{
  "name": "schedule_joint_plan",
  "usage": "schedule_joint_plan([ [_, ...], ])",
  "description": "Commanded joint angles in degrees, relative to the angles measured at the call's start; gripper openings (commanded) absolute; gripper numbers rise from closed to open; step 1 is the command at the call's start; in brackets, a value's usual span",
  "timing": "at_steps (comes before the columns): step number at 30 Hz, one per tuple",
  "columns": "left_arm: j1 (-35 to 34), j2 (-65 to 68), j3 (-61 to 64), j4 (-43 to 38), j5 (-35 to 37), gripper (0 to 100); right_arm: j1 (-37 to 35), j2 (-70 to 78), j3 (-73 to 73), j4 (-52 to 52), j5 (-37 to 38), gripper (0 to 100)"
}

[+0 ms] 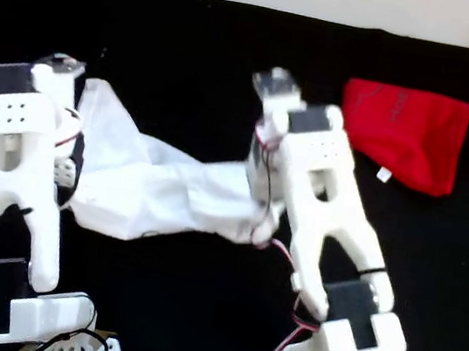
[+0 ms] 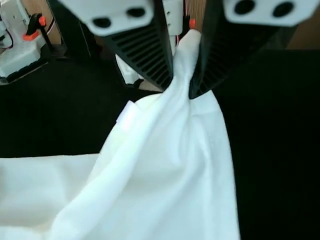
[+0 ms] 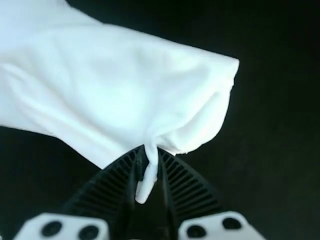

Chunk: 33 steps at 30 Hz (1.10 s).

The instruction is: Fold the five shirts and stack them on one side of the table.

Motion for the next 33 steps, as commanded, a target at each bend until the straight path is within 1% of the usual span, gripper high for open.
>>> schedule_joint_plan([
  [1, 3.65, -2.07, 2.07, -0.09, -0.62, 1, 1.36, -3.74, 11.56, -3.38, 4.04, 2.9],
  [5, 5.67, -2.07, 5.85, -3.69, -0.62, 1, 4.97, -4.09, 14.99, -3.12, 6.51, 12.8],
  [10, 5.76, -2.07, 7.69, -6.42, -0.62, 1, 6.9, -4.09, 14.73, -1.19, 8.35, 13.2],
  [16, 5.85, -2.07, 7.25, -6.42, -0.62, 1, 4.97, -3.82, 14.81, -3.38, 8.0, 13.1],
  [20, 5.85, -2.07, 7.25, -6.42, -0.53, 1, 2.07, -4.18, 15.16, -1.01, 8.44, 13.1],
  [24, 5.85, -2.07, 7.34, -6.42, -0.53, 1, -2.77, -4.09, 15.6, -1.01, 12.57, 13.4],
  [29, 5.76, -2.07, 7.69, -6.42, -0.53, 1, -3.91, -3.82, 16.13, -4.62, 12.75, 13.4],
  [33, 5.76, -2.07, 7.69, -6.42, -0.53, 1, -5.58, -3.82, 19.47, -6.73, 12.84, 13.4],
])
